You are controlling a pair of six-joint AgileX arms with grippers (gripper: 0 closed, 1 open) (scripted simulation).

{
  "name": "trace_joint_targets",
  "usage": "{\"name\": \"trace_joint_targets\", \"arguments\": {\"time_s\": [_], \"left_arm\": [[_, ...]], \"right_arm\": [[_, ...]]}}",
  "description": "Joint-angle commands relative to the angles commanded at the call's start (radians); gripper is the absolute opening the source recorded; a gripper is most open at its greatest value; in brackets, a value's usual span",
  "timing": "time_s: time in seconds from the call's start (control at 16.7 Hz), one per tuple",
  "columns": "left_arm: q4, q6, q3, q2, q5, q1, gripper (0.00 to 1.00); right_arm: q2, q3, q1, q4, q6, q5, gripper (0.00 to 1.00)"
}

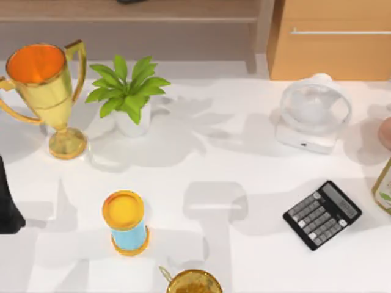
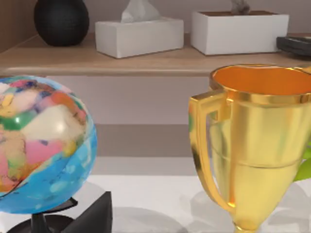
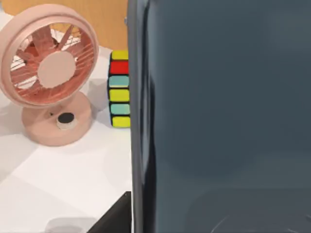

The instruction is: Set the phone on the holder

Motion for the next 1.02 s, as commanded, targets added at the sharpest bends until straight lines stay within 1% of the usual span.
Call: {"name": "trace_joint_targets", "arguments": {"time_s": [0.18, 0.36, 0.54, 0.72, 0.84, 1.02], "left_arm": [[0.0, 0.0, 0.0, 0.0, 0.0, 0.0, 1.0], [0.0, 0.0, 0.0, 0.0, 0.0, 0.0, 1.0], [0.0, 0.0, 0.0, 0.0, 0.0, 0.0, 1.0], [0.0, 0.0, 0.0, 0.0, 0.0, 0.0, 1.0], [0.0, 0.0, 0.0, 0.0, 0.0, 0.0, 1.0], [0.0, 0.0, 0.0, 0.0, 0.0, 0.0, 1.0]], "right_arm": [[-0.005, 0.001, 0.002, 0.006, 0.013, 0.005, 0.0], [-0.026, -0.01, -0.004, 0.045, 0.064, 0.021, 0.0], [-0.067, -0.044, 0.007, 0.123, 0.123, 0.056, 0.0], [-0.093, -0.093, 0.046, 0.226, 0.191, 0.093, 0.0], [-0.084, -0.121, 0.085, 0.293, 0.238, 0.081, 0.0], [-0.047, -0.15, 0.121, 0.366, 0.287, 0.026, 0.0]]}}
